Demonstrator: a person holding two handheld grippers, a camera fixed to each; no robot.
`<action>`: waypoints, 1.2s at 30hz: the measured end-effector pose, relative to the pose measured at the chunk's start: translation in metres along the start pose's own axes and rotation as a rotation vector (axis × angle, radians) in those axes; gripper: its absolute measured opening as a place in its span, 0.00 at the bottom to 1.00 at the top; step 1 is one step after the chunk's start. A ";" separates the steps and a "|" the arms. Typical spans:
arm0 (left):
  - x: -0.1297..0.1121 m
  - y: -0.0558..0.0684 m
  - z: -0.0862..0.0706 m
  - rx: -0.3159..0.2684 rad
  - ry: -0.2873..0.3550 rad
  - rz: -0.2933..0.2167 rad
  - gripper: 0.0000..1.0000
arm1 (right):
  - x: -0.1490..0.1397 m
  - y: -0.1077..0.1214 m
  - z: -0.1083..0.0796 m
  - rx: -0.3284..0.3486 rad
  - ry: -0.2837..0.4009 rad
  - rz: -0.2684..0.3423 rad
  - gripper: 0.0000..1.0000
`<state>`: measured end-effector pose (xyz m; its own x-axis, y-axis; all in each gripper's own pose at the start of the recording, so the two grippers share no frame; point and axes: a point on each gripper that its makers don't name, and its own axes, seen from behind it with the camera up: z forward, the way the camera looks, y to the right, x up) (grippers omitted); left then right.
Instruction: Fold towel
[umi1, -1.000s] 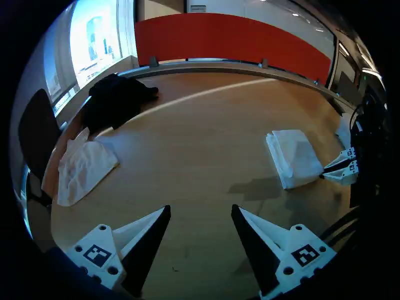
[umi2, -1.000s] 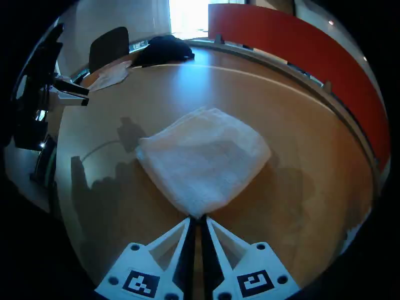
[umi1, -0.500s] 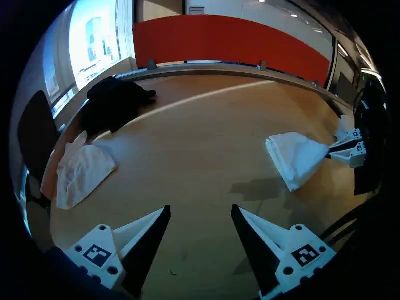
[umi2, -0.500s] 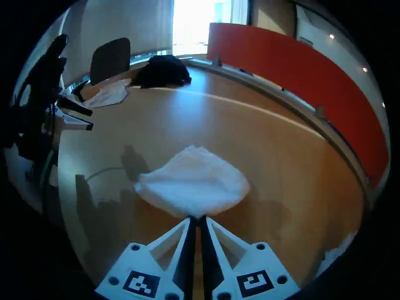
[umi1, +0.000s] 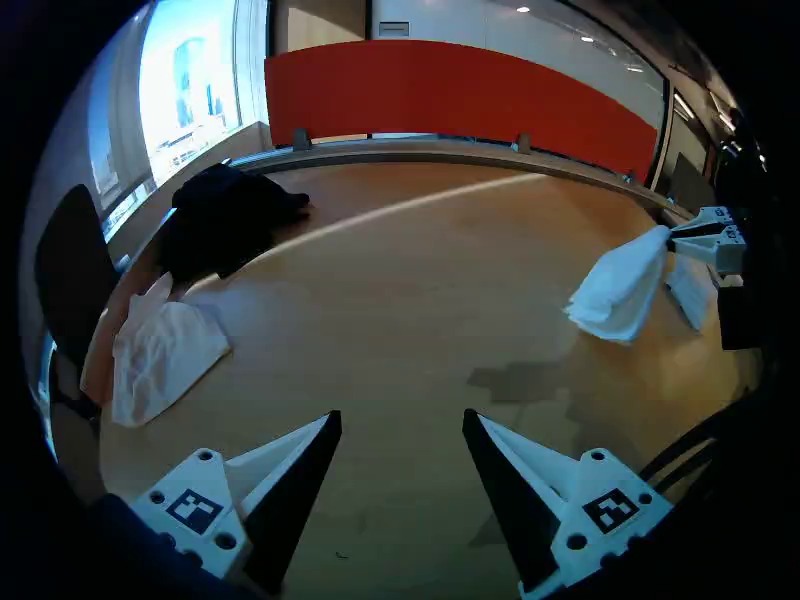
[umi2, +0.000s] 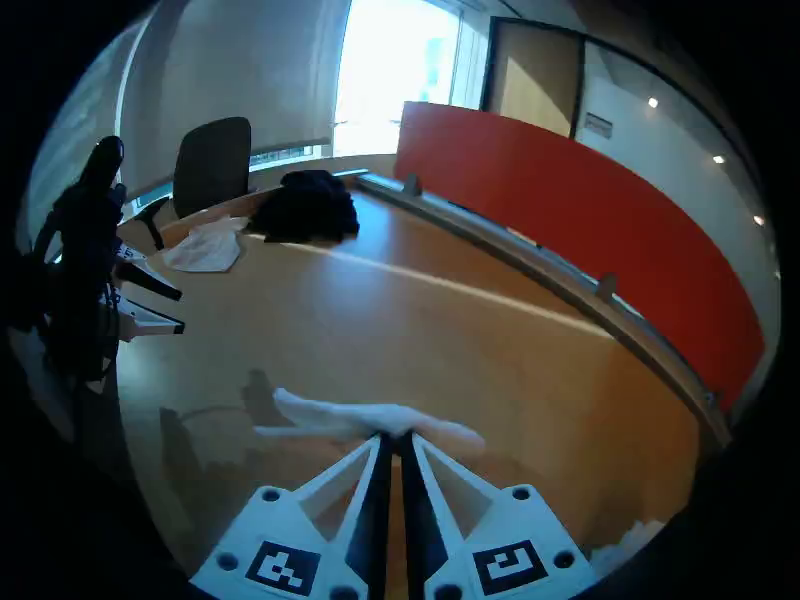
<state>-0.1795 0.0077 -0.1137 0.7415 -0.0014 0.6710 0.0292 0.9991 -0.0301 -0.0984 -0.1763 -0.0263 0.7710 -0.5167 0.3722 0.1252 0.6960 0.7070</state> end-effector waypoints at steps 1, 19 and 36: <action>0.001 0.000 0.000 -0.001 0.002 0.000 0.90 | 0.002 0.004 -0.003 -0.006 0.002 -0.002 0.06; 0.013 0.015 0.000 -0.016 0.018 0.026 0.89 | 0.011 0.083 -0.054 -0.124 0.022 0.006 0.06; 0.017 0.016 0.002 -0.011 0.018 0.033 0.90 | 0.007 0.173 -0.101 -0.229 0.015 0.029 0.06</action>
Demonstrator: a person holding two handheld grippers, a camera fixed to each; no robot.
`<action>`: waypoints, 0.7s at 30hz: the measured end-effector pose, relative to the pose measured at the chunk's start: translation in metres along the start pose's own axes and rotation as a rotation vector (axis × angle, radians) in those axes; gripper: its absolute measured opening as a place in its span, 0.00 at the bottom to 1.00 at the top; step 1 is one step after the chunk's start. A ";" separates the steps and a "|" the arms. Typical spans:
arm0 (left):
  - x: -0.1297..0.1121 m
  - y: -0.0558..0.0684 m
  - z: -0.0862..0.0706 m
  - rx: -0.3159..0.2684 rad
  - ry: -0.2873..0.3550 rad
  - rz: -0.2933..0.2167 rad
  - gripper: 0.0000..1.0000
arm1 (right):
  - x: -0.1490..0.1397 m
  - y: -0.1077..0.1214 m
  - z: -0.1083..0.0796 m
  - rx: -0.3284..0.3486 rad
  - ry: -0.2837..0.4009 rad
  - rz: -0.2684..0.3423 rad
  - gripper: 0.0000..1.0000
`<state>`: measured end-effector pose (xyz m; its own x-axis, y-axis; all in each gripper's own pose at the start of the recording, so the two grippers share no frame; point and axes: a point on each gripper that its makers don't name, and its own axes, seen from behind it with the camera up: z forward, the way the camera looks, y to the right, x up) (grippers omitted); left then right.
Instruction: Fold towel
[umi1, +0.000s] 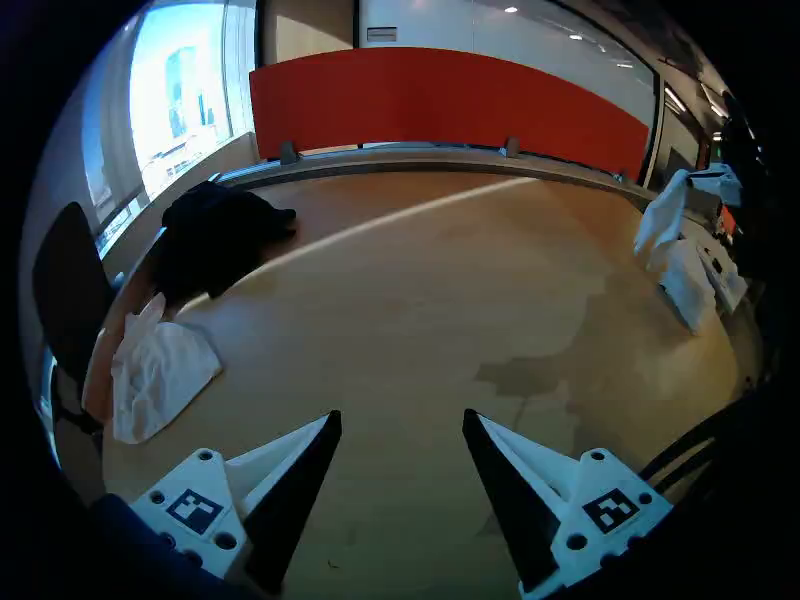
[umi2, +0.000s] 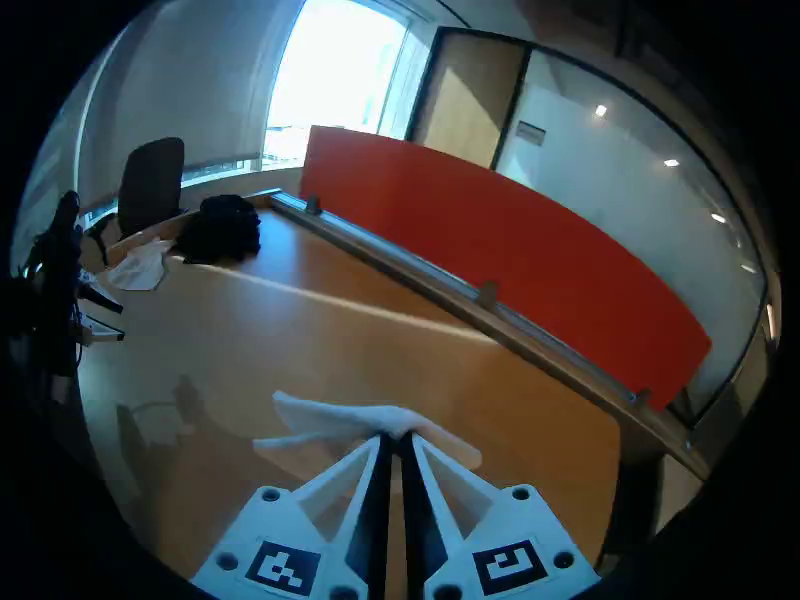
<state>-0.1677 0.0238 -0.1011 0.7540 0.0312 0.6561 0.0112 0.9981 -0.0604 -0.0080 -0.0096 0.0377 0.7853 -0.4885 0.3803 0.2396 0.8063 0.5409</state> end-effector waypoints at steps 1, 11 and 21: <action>0.000 0.000 0.000 0.001 0.000 0.000 0.90 | -0.001 0.006 -0.001 -0.005 -0.002 0.003 0.06; 0.001 -0.001 0.001 0.007 -0.005 -0.004 0.90 | -0.011 0.063 -0.013 -0.063 -0.032 0.009 0.06; 0.004 0.001 0.003 0.009 -0.009 0.004 0.90 | -0.021 0.113 -0.022 -0.119 -0.055 0.031 0.06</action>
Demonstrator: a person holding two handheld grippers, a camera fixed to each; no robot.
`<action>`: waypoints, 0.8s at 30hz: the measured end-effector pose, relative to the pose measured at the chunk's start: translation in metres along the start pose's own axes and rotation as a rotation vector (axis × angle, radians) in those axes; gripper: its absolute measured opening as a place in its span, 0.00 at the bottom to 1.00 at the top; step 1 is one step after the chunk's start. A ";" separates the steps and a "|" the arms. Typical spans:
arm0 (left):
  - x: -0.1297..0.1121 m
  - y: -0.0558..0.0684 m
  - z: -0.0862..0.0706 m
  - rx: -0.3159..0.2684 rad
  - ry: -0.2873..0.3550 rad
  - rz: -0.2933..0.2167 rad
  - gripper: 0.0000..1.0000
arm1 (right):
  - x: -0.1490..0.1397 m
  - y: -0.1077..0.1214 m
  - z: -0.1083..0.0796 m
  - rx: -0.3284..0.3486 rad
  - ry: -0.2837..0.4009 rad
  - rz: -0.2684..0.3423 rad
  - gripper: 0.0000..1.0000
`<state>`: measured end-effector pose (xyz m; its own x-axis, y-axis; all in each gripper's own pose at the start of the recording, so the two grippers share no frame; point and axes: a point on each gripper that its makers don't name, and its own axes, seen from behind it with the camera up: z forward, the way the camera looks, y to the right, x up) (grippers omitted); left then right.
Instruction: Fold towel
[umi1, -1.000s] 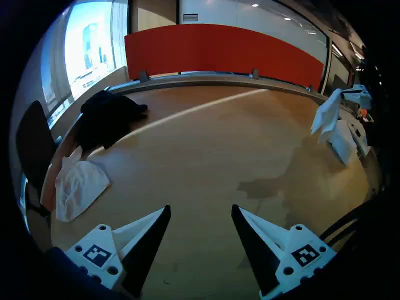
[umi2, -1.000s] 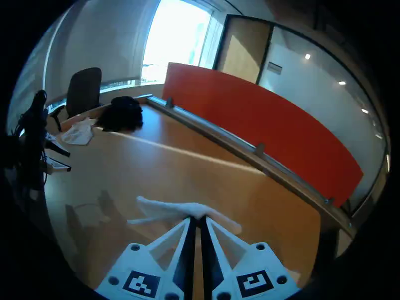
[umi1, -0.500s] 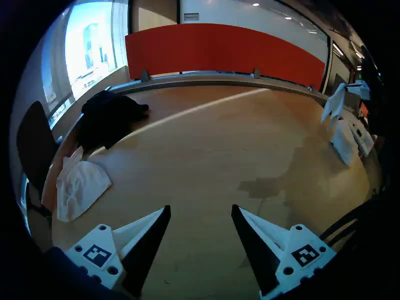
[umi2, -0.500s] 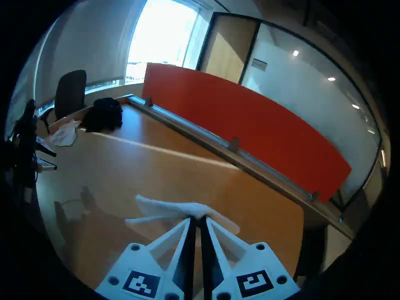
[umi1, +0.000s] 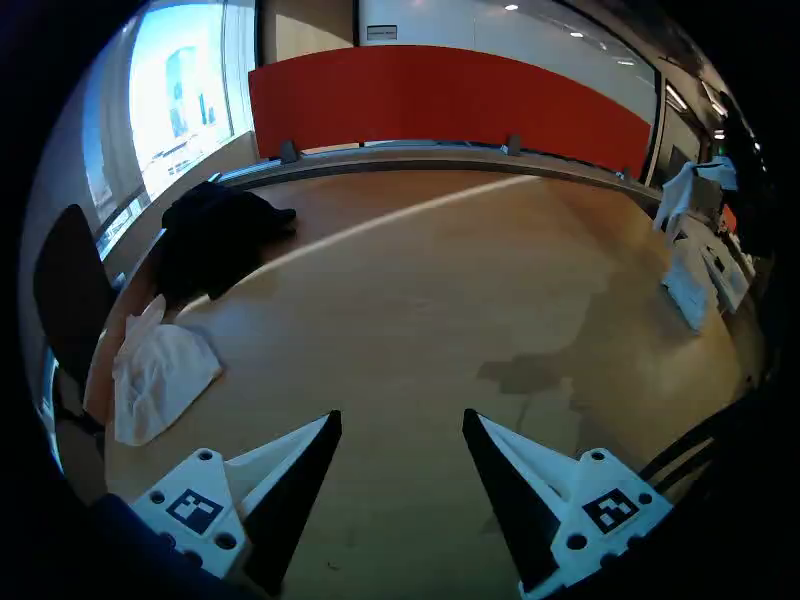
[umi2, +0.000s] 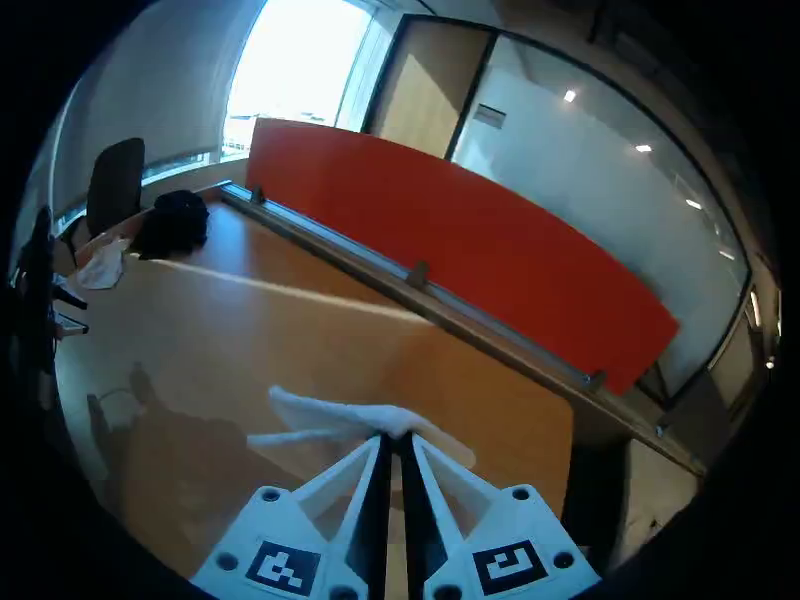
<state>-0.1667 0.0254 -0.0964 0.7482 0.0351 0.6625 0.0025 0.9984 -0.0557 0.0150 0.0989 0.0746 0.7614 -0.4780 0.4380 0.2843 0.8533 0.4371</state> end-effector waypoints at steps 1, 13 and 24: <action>0.001 0.000 0.000 0.000 0.000 0.000 0.90 | -0.001 0.004 -0.001 -0.005 -0.002 0.003 0.06; 0.005 0.006 0.001 -0.004 0.000 0.015 0.90 | -0.023 0.044 -0.010 -0.058 -0.037 0.026 0.06; 0.008 0.011 -0.001 -0.009 0.002 0.032 0.90 | -0.059 0.056 -0.027 -0.086 -0.077 0.054 0.06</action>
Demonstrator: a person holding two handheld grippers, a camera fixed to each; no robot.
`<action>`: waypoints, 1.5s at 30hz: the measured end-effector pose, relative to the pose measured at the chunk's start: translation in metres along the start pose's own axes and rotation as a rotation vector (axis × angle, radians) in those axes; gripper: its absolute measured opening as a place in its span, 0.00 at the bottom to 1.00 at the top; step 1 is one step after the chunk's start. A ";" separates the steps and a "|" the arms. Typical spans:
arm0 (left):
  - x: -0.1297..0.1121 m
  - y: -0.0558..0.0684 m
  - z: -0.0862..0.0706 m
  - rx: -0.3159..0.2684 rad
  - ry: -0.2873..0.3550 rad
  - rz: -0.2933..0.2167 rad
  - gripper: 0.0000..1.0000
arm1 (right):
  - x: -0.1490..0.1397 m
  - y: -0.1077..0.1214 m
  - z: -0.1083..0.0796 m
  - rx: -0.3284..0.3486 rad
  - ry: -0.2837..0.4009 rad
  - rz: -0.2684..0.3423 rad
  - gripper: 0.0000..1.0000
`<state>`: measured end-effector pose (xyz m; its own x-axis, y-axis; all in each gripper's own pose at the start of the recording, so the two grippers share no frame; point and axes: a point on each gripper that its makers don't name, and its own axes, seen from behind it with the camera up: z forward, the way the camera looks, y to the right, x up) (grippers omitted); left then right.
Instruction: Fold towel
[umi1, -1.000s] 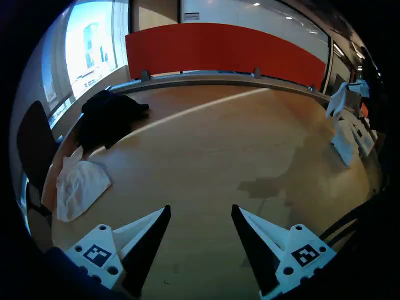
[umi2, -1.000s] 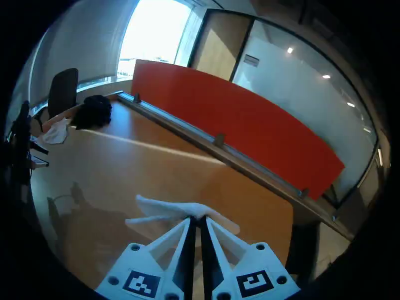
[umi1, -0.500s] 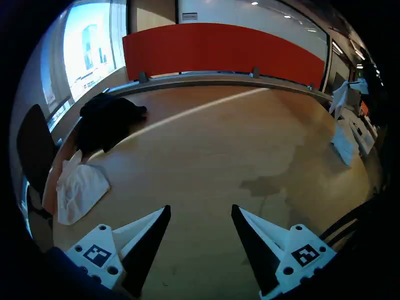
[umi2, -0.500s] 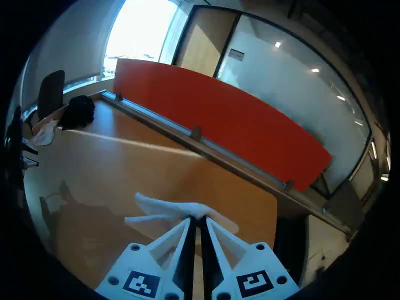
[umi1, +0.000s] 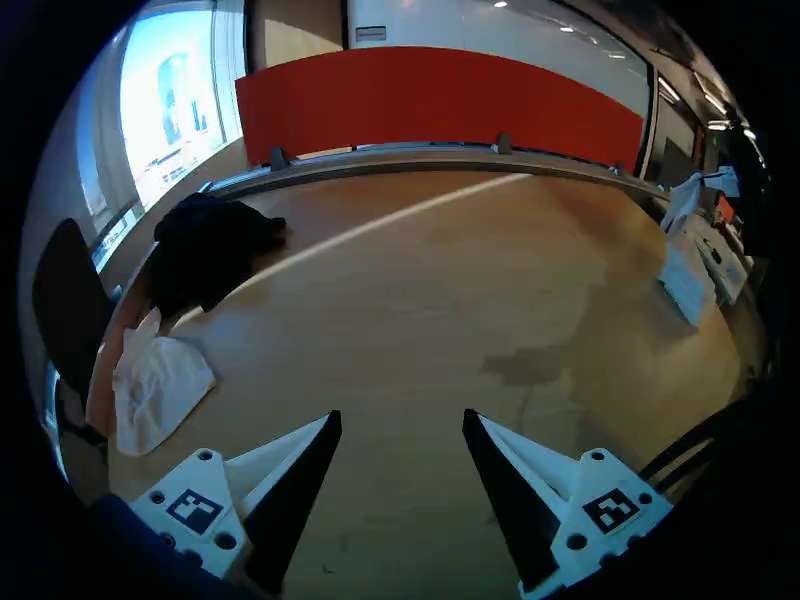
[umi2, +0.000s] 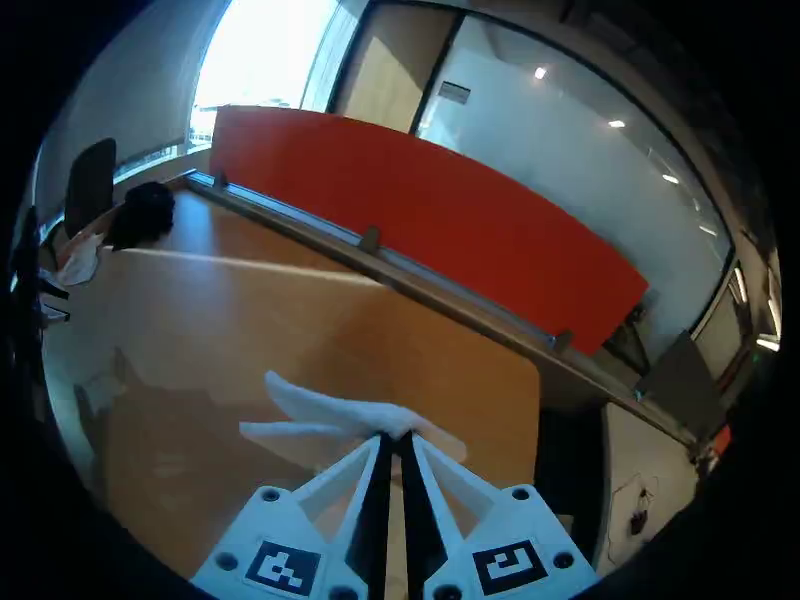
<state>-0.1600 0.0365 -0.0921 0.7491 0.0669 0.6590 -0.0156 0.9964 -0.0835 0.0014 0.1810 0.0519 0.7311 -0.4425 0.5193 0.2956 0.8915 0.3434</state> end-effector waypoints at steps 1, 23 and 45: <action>0.000 0.000 0.000 0.000 0.000 0.001 0.90 | -0.005 0.001 -0.002 -0.003 -0.006 0.002 0.06; -0.006 0.004 -0.007 -0.004 -0.009 0.020 0.90 | -0.148 0.005 -0.042 -0.065 -0.187 0.122 0.06; -0.006 0.000 -0.011 0.008 -0.013 0.030 0.90 | -0.206 -0.006 -0.039 -0.076 -0.301 0.187 0.06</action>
<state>-0.1571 0.0360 -0.1045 0.7397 0.0970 0.6660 -0.0431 0.9944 -0.0969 -0.1265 0.2701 -0.0878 0.5668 -0.2699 0.7784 0.2272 0.9594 0.1672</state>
